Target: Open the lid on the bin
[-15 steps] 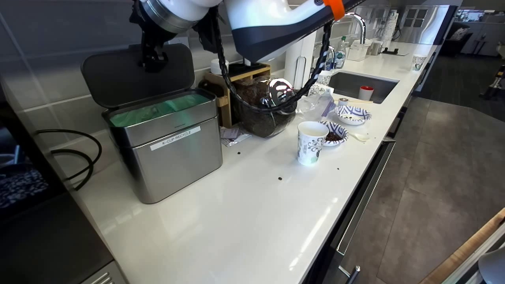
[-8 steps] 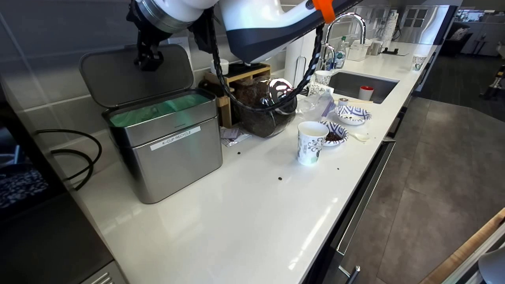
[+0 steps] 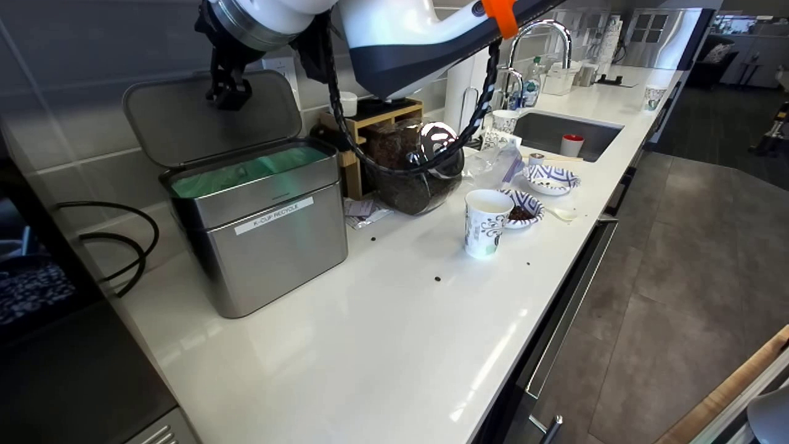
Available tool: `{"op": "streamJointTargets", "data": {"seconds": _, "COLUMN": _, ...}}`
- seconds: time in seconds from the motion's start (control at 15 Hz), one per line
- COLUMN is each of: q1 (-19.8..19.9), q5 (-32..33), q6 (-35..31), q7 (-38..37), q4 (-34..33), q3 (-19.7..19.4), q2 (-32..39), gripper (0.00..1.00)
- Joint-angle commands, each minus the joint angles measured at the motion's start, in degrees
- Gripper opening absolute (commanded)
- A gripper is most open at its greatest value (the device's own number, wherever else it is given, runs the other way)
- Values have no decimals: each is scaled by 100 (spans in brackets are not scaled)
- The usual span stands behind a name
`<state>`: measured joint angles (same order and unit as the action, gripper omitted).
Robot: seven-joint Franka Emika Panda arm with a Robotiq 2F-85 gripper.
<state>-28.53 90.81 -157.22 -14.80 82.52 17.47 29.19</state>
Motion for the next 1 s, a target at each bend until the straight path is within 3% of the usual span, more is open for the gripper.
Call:
{"op": "streamJointTargets", "data": {"seconds": 0.0, "q1": 9, "q5": -367, "q6": 163, "q7": 27, "q4": 64, "q3": 87, "q2": -43, "gripper": 100}}
{"op": "streamJointTargets", "data": {"seconds": 0.33, "q1": 206, "q5": -2628, "q6": 1222, "q7": 1012, "q4": 381, "q3": 546, "q2": -339, "gripper": 100}}
{"op": "streamJointTargets", "data": {"seconds": 0.6, "q1": 10, "q5": -4110, "q6": 2012, "q7": 1438, "q4": 253, "q3": 450, "q2": -564, "gripper": 100}}
{"op": "streamJointTargets", "data": {"seconds": 0.93, "q1": 43, "q5": -5776, "q6": 2503, "q7": 1701, "q4": 282, "q3": 489, "q2": -872, "gripper": 100}}
